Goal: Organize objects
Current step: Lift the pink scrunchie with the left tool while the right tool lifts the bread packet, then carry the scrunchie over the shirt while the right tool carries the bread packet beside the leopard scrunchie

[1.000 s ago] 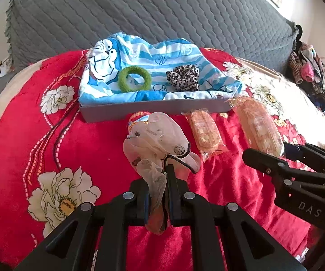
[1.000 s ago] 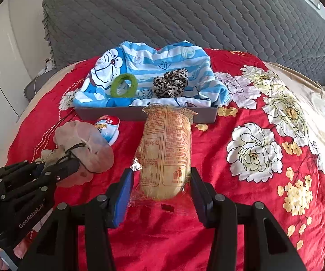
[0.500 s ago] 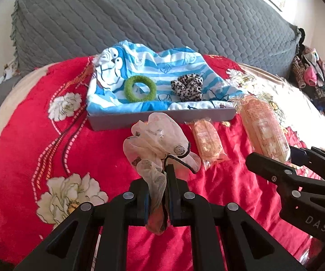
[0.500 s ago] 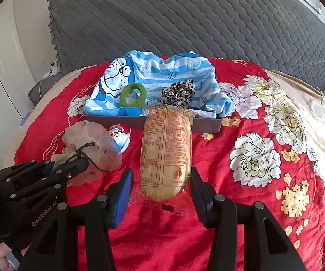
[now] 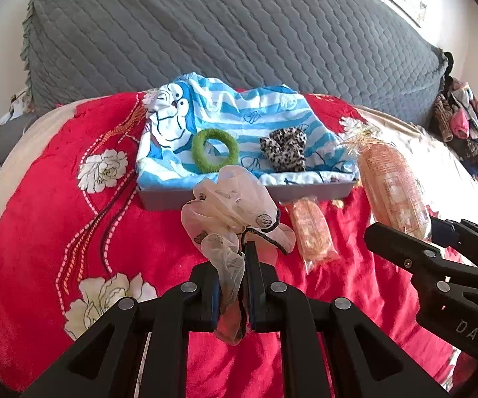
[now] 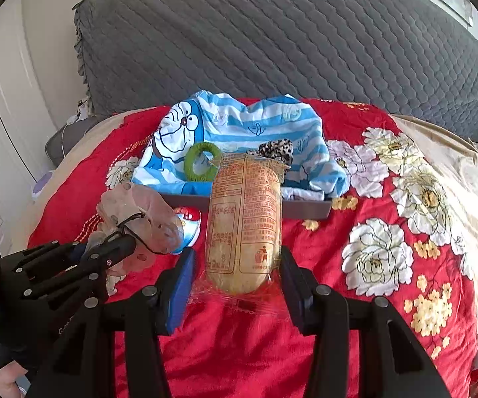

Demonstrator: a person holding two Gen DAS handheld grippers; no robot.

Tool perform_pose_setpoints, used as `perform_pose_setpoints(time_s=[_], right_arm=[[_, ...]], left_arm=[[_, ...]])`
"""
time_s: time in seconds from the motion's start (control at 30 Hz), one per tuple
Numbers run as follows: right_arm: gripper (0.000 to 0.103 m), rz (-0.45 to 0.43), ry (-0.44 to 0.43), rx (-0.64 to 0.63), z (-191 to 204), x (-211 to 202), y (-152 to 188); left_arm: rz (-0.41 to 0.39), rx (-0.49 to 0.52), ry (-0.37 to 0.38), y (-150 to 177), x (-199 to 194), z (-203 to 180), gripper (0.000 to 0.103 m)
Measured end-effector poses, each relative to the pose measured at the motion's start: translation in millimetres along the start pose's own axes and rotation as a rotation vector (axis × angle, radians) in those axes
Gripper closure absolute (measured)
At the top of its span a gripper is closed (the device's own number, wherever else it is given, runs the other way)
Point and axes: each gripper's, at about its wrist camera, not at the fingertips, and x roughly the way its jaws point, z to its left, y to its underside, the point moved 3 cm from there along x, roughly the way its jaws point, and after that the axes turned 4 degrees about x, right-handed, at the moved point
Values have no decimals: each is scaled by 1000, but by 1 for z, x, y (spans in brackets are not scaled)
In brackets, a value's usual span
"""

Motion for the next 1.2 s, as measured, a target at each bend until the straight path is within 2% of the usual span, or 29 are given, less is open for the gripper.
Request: perform_pose_setpoints(time_s=[0.6,1.2], right_arm=[[53,-17,0,-8,3,21,-39],[53,24,18,-38,2,74,-78]], left_arm=[[-40,4,-18,-45,13,15,91],[-29,-2,-8,-81,56,25,91]])
